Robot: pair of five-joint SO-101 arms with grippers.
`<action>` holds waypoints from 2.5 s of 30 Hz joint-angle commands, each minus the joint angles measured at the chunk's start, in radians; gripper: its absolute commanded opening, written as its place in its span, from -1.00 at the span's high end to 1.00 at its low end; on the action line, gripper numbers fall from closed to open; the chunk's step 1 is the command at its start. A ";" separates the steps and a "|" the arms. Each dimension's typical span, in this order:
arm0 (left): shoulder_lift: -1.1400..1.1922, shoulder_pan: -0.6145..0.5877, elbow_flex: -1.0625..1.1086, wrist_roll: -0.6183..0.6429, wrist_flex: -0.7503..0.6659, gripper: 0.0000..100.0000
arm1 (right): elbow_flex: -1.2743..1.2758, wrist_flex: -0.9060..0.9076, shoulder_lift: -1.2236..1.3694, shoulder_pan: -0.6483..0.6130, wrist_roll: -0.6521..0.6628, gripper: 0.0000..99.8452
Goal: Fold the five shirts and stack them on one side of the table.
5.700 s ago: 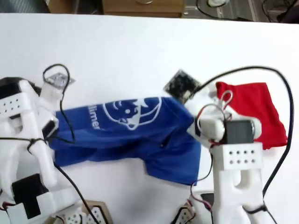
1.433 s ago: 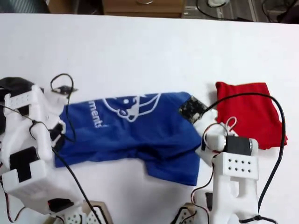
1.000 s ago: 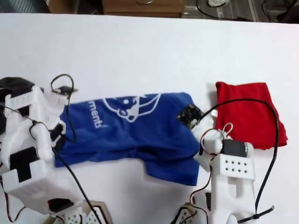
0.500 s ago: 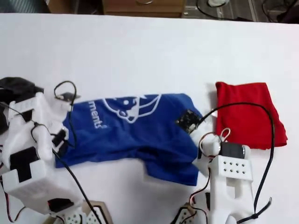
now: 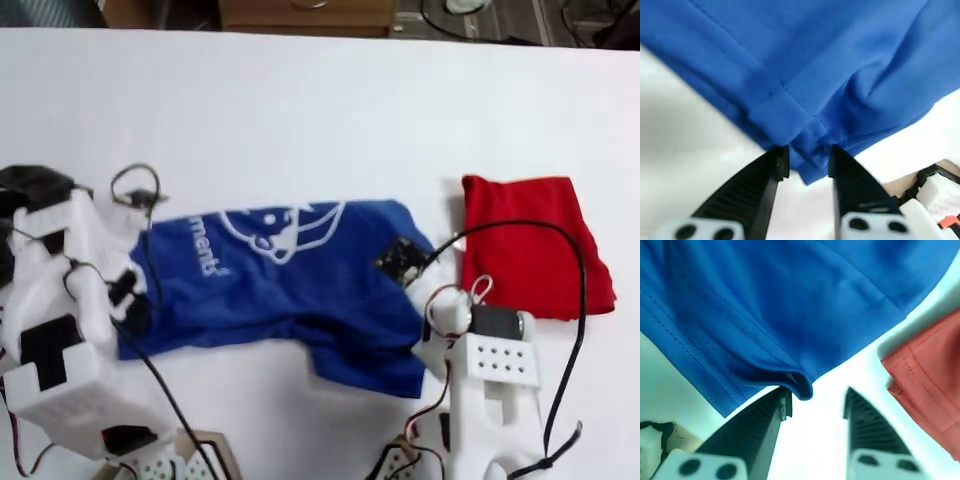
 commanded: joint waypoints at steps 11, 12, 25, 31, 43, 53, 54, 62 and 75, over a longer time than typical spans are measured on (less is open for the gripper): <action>-0.002 0.020 -0.691 0.141 0.267 0.64 | -0.437 -0.219 -0.015 -0.024 -0.247 0.62; 0.009 0.044 -0.694 0.170 0.265 0.64 | -0.437 -0.257 -0.002 -0.028 -0.259 0.62; 0.373 0.164 -0.702 0.358 0.181 0.65 | -0.623 -0.409 0.673 -0.182 -0.275 0.62; 0.456 0.101 -0.702 0.328 0.130 0.64 | -0.822 -0.378 0.990 -0.203 -0.276 0.62; 0.701 0.075 -1.125 0.315 0.172 0.64 | -1.169 -0.225 1.305 -0.153 -0.273 0.62; 0.931 0.124 -1.527 0.316 0.287 0.64 | -1.372 -0.142 1.365 -0.128 -0.275 0.62; 0.931 0.129 -1.527 0.316 0.288 0.64 | -1.393 -0.125 1.363 -0.130 -0.275 0.62; 0.767 0.126 -1.501 0.330 0.293 0.64 | -1.501 0.093 1.356 -0.140 -0.267 0.62; 0.115 0.181 -0.435 0.358 0.155 0.64 | -1.493 0.188 1.104 -0.140 -0.265 0.62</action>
